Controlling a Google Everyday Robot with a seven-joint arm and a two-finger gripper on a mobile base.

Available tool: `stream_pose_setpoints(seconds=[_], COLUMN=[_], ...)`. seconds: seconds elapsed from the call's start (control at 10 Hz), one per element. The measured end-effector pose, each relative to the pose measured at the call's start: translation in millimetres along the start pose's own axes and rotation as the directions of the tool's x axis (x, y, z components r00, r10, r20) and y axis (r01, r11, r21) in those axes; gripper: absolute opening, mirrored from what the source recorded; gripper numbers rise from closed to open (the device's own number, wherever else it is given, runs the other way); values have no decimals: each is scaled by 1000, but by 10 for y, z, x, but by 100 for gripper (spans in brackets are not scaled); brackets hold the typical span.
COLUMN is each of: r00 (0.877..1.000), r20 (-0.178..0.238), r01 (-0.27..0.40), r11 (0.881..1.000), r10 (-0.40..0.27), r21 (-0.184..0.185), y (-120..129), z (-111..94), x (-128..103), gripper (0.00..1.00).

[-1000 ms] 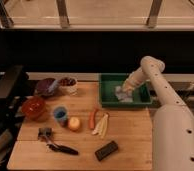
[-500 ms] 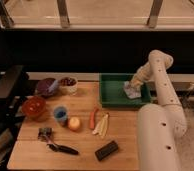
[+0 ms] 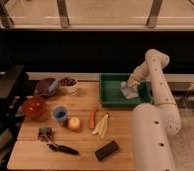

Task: Wipe tray with towel

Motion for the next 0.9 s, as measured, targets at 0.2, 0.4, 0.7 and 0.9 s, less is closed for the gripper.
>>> stream_pose_setpoints(seconds=[0.2,0.4,0.7,0.9], r00=[999,994,982,978], r20=[26,71,129,142], r01=[33,84,154,177], r11=[999,993,977,967], r10=[-32,-78,-135,-152], r21=[-30,-79,-149,-183], y=[94,243,529,682], z=[53,134,173,161], x=[-152,-400,-641,-685], gripper=[0,0,0,0])
